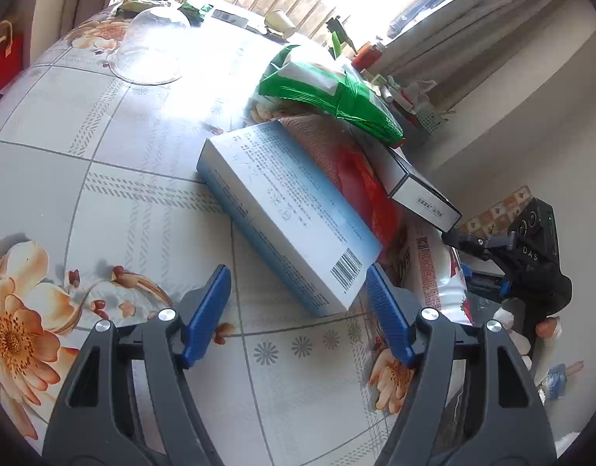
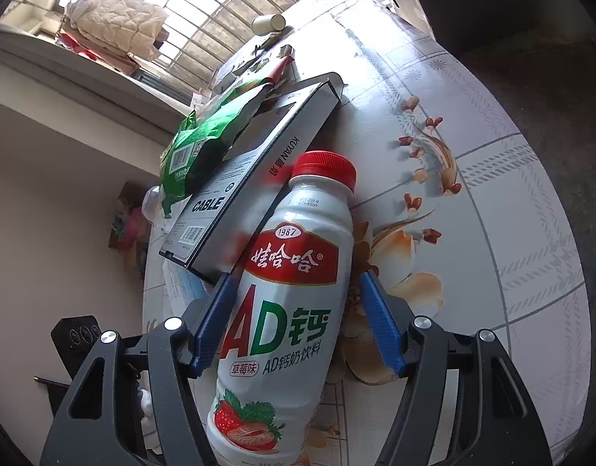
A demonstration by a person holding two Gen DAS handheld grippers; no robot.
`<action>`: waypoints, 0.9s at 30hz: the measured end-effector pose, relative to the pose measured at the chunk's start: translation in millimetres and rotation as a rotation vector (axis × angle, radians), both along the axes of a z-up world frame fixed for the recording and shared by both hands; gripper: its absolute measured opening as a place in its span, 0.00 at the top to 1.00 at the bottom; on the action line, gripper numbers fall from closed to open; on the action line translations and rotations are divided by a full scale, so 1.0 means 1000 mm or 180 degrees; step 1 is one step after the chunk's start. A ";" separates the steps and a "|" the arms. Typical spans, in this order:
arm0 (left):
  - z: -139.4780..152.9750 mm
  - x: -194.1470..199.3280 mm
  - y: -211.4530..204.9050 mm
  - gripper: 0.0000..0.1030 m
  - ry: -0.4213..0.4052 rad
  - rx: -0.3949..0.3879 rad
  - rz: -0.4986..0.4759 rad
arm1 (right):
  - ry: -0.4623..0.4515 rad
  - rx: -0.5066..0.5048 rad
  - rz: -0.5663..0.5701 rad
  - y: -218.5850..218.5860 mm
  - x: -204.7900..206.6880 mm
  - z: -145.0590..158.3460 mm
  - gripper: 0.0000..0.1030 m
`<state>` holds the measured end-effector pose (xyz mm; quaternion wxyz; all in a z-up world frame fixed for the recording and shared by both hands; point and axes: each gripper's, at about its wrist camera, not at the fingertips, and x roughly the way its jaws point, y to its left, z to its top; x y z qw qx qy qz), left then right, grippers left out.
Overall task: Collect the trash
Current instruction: 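Move both tools back to the table toward the white box and milk bottle, then grasp the white printed box with the left tool while the right tool grasps the AD milk bottle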
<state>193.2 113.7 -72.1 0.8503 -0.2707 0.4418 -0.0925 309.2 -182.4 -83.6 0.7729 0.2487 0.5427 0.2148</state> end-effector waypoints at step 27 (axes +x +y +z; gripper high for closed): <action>0.007 0.063 -0.032 0.17 0.0006 0.1044 0.0595 | -0.0092 0.0204 -0.0250 -0.025 -0.046 -0.006 0.42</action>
